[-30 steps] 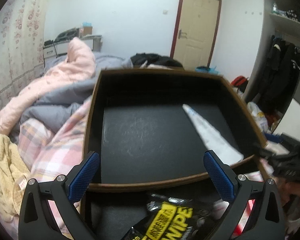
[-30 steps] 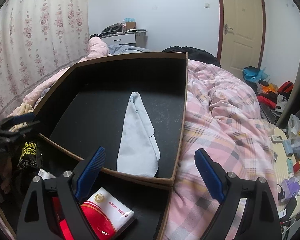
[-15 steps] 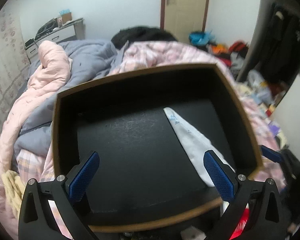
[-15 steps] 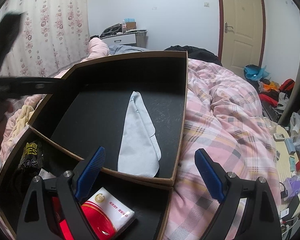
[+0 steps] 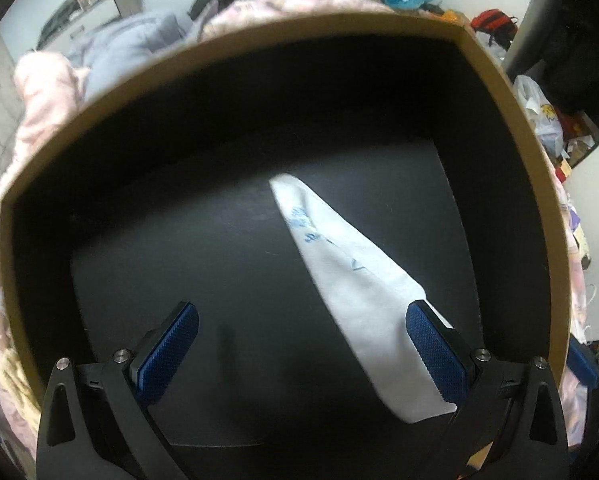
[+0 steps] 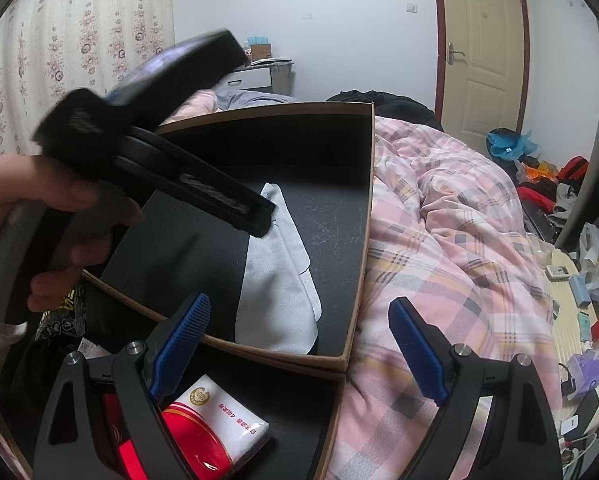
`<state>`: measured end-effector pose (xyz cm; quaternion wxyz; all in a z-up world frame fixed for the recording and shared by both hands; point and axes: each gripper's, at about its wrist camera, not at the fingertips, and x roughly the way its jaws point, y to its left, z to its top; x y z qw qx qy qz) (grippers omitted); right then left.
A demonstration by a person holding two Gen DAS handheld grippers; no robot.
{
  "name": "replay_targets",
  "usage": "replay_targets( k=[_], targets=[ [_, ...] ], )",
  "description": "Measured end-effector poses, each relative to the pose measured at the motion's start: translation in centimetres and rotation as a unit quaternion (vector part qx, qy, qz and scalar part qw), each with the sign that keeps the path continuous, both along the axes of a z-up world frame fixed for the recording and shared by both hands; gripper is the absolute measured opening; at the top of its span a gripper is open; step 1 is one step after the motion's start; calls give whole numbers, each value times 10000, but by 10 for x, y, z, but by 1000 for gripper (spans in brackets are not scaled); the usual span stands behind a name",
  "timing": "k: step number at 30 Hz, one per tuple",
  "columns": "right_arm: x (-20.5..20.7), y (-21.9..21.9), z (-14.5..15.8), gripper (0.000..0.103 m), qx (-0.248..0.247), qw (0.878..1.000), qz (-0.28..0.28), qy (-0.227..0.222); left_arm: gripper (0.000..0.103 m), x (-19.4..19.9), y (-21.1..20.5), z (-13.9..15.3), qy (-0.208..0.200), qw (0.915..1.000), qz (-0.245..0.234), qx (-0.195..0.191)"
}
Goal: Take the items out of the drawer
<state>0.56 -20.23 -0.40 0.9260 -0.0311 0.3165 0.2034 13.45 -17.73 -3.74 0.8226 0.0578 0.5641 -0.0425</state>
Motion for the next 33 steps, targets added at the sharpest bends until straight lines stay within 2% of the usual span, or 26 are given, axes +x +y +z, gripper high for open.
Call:
replay_targets(
  k=[3,7,13,15,18,19,20,22,23,27,33],
  targets=[
    [0,-1,0,89,11,10000,5,7,102,3,-5,-9,195,9998,-21,-67],
    [0,0,0,89,-6,10000,1,-11,96,3,-15,-21,370,9992,-111,138],
    [0,0,0,89,5,10000,-5,20,94,-2,-17,-18,367,9991,-182,106],
    [0,0,0,89,-5,10000,-13,14,90,2,-18,-16,343,9991,-232,94],
    [0,0,1,89,-20,10000,-33,-9,75,-3,-19,-10,291,9990,-331,62],
    [0,0,1,89,-11,10000,-34,-9,64,-5,-18,-7,284,9990,-345,39],
    [0,-1,1,89,7,10000,-37,-4,57,-9,-18,-3,275,9990,-359,18],
    [0,-1,0,89,11,10000,-36,-2,25,-11,-16,3,263,9990,-352,-41],
    [0,-1,0,89,4,10000,-35,-9,18,-12,-14,6,274,9991,-320,-107],
    [-1,-1,0,89,14,10000,-23,-9,9,-14,6,15,279,9981,-138,-536],
    [0,0,0,89,46,10000,-3,3,6,-19,24,32,218,9941,-24,-1065]
  ],
)
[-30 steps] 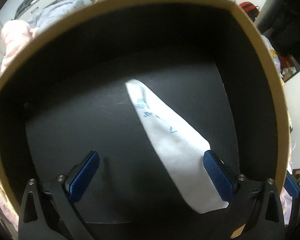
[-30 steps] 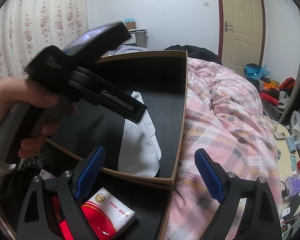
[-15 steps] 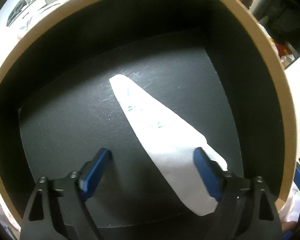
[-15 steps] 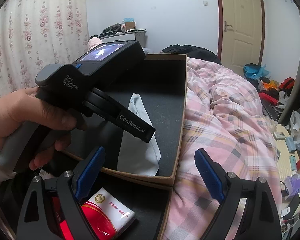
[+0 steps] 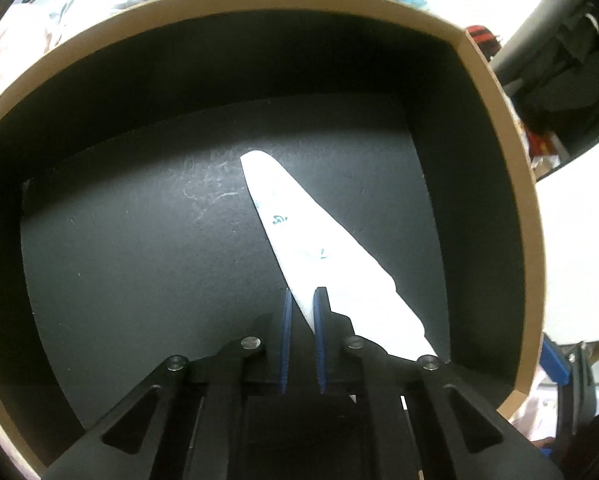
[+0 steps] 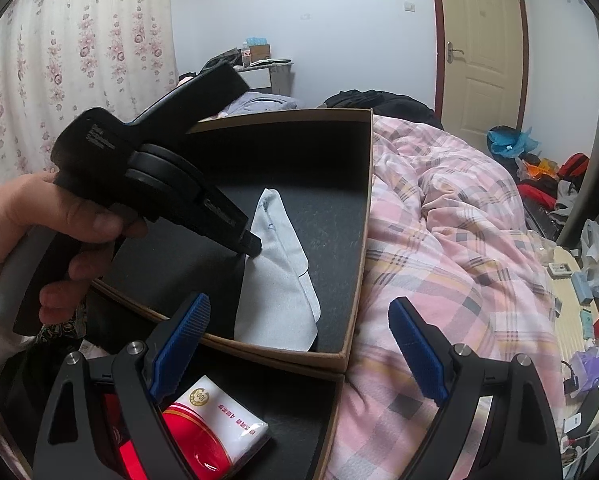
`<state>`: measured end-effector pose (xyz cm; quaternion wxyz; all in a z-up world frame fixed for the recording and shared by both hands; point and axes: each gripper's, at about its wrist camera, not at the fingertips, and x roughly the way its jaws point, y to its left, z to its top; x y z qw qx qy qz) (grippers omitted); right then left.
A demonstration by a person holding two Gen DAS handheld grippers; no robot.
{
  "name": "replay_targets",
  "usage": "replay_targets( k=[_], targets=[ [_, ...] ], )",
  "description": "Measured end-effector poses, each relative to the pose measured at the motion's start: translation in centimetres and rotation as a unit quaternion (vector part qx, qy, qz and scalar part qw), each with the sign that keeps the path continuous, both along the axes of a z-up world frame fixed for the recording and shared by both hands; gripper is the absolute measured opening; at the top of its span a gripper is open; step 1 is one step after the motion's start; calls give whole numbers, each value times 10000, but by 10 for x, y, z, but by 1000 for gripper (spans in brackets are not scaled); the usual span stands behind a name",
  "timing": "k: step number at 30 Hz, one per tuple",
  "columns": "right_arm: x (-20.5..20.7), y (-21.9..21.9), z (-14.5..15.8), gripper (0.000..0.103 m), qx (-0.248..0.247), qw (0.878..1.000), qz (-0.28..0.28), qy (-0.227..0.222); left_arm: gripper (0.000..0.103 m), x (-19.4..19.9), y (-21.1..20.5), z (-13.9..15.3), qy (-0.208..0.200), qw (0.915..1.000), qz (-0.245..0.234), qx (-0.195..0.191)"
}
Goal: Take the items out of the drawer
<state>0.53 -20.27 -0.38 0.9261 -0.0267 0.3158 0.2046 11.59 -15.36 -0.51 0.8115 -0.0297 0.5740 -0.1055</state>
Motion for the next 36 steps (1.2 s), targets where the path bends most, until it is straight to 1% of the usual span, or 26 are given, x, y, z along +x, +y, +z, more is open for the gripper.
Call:
replay_targets(
  k=[2,5,7,9,11,13,15,17,18,19,20,22,23,24,27,29,31,33,36],
  targets=[
    [0,0,0,89,-2,10000,-6,2,6,-3,0,10,-44,9999,-32,-125],
    [0,0,0,89,6,10000,0,3,7,-5,4,30,-198,9995,79,-243],
    [0,0,0,89,4,10000,-1,5,7,-5,13,39,-270,9992,163,-234],
    [0,0,0,89,-1,10000,-2,-1,7,-4,14,46,-273,9993,235,-117],
    [0,0,0,89,0,10000,-1,0,7,-3,15,44,-238,9993,269,131],
    [0,0,0,89,2,10000,-1,1,7,-9,5,43,-273,9986,302,342],
    [0,0,0,89,0,10000,0,-1,8,-9,8,37,-331,9980,269,469],
    [0,0,0,89,-2,10000,-1,-2,21,-11,7,32,-306,9979,236,521],
    [0,0,0,89,-1,10000,-1,-2,53,-11,8,27,-305,9980,234,507],
    [0,0,0,89,2,10000,2,-1,91,-10,14,21,-330,9981,234,463],
    [0,0,0,89,10,10000,5,5,98,-11,17,20,-378,9982,227,406],
    [1,0,-1,89,27,10000,17,14,98,-17,18,22,-379,9983,158,404],
    [1,-1,-1,89,34,10000,21,17,97,-23,11,14,-337,9985,96,412],
    [1,0,-1,89,39,10000,23,21,97,-27,9,10,-247,9987,9,436],
    [2,0,-1,89,24,10000,19,9,97,-33,8,9,-8,9984,-109,563],
    [2,0,-1,89,17,10000,20,3,97,-40,6,5,83,9963,-206,826],
    [2,0,-1,89,-2,10000,19,8,97,-45,2,4,127,9921,-304,1210],
    [2,1,-1,89,-29,10000,5,-2,97,-51,1,8,152,9911,-380,1265],
    [2,0,-1,89,-25,10000,4,-7,97,-57,6,13,202,9913,-390,1240]
  ],
)
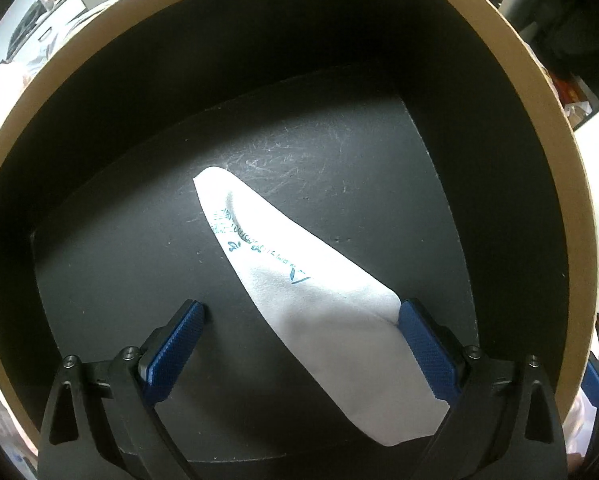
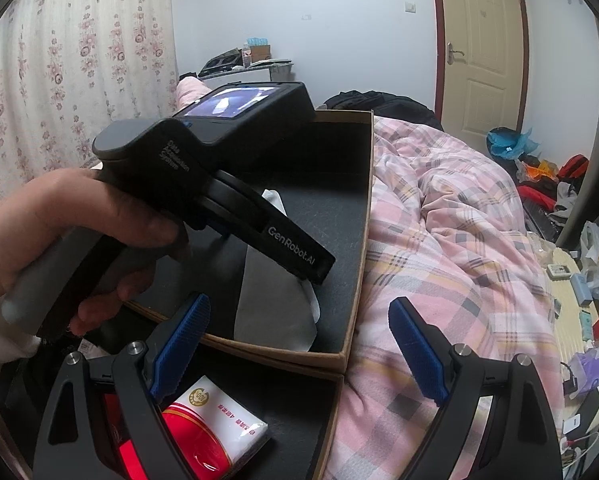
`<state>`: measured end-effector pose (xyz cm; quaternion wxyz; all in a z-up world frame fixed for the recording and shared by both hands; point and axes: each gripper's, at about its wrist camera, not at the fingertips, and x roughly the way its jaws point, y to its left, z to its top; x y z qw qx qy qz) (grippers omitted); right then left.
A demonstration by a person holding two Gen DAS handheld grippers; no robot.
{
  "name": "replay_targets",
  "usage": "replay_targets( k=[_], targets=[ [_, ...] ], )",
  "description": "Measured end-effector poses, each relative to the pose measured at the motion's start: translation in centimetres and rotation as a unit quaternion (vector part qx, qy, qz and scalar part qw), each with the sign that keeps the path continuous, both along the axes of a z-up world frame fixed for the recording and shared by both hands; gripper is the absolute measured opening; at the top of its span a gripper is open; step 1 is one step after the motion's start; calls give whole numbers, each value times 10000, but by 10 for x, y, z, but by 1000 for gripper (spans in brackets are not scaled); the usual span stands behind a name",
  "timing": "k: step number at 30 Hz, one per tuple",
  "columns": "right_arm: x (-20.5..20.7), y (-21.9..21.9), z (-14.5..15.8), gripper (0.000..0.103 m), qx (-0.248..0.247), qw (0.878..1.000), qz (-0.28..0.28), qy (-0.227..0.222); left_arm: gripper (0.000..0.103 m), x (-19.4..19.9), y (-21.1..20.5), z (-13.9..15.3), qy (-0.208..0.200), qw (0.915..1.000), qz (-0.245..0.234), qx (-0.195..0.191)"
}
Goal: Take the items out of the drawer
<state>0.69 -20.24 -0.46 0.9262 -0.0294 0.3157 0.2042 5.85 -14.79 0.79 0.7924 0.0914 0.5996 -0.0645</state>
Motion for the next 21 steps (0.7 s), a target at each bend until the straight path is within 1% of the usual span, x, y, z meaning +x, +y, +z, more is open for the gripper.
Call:
replay_targets(
  k=[1,3,4,5,6,7,8,11,13,15,16,18,21],
  targets=[
    [0,0,0,89,6,10000,3,6,94,3,-1,1,-8,10000,0,-5],
    [-1,1,1,89,-4,10000,0,-4,83,-2,2,8,-84,9999,-64,-33],
    [-1,0,1,89,-3,10000,-9,0,71,-7,2,11,-131,9998,-112,-53],
    [-1,-1,1,89,12,10000,-19,-4,56,-12,4,16,-163,9997,-138,-87],
    [-1,-1,2,89,29,10000,-26,-11,47,-14,5,19,-174,9997,-130,-104],
    [-2,-2,3,89,43,10000,-26,-9,32,-18,6,23,-188,9997,-119,-122],
    [-1,-2,3,89,57,10000,-23,1,23,-22,7,27,-206,9997,-112,-109],
    [-1,-3,3,89,68,10000,-13,2,12,-34,9,36,-241,9995,-146,-114],
    [0,-3,3,89,76,10000,-10,8,7,-40,15,45,-294,9994,-65,-186],
    [-1,-3,3,89,87,10000,4,6,5,-45,23,56,-343,9986,31,-406],
    [-1,-4,3,89,93,10000,13,4,5,-46,28,61,-387,9982,52,-457],
    [-1,-4,3,89,105,9999,35,-1,4,-53,31,77,-577,9969,40,-530],
    [0,-5,1,89,143,9999,53,30,4,-75,36,105,-859,9931,34,-800]
  ],
)
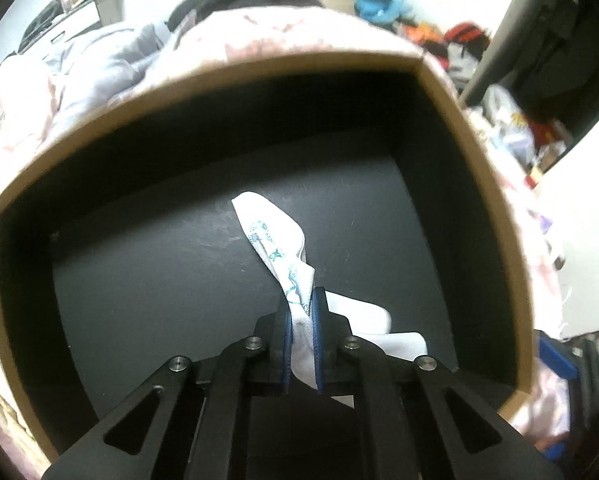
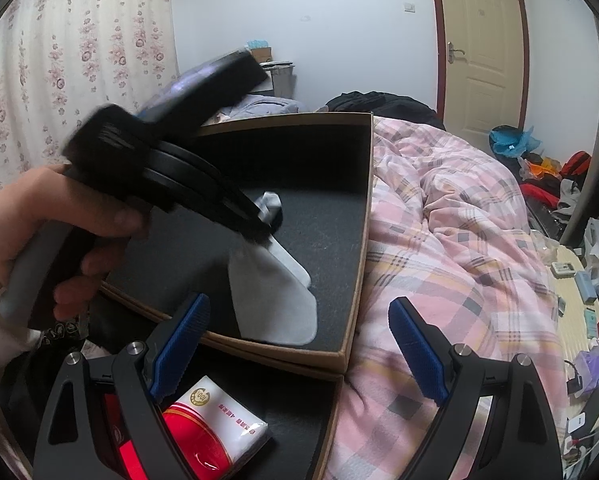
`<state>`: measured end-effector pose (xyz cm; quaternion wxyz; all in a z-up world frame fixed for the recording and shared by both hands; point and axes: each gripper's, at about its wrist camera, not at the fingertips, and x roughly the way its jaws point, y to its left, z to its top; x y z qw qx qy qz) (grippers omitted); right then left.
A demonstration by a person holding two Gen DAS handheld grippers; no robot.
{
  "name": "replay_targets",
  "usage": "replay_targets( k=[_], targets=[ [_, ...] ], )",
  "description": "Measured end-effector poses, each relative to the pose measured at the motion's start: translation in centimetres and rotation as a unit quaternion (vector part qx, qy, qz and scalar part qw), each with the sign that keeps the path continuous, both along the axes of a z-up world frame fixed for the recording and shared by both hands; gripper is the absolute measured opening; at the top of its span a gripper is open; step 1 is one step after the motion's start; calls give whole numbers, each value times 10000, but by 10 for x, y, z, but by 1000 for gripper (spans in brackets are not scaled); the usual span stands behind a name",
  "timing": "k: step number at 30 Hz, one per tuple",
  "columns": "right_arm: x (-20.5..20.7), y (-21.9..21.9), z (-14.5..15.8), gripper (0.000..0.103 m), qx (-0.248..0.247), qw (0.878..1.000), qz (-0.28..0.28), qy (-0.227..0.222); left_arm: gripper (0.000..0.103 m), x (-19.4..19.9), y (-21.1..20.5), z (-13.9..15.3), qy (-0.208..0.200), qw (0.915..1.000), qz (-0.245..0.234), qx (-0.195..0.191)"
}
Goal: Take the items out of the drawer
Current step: 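Lift the white sock and carry it to the box with the wipes pack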
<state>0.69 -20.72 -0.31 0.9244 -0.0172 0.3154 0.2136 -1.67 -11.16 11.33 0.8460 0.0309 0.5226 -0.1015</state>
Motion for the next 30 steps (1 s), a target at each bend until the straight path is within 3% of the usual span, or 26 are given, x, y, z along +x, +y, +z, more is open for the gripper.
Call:
replay_targets(
  k=[6,10,11,14,16,20,24,30],
  targets=[
    [2,-1,-2,89,28,10000,30,30,4,-62,30,60,-847,9960,-221,-179],
    [2,-1,-2,89,0,10000,23,10,4,-96,29,81,-1277,9907,-361,-292],
    [2,-1,-2,89,-6,10000,22,5,4,-85,27,71,-1357,9895,-387,-295],
    [2,-1,-3,89,-7,10000,27,-15,5,-99,45,67,-1698,9841,-407,-329],
    [2,-1,-3,89,-2,10000,31,-26,5,-85,44,43,-1821,9816,-398,-412],
    [-1,0,-2,89,-69,9999,55,-122,5,-106,68,25,-2024,9766,-348,-633],
    [-12,8,-1,89,-456,9969,53,-632,5,-129,73,8,-2226,9716,-303,-739],
    [-7,1,-3,89,-221,9982,111,-545,5,-145,88,-16,-2287,9692,-160,-902]
  ],
)
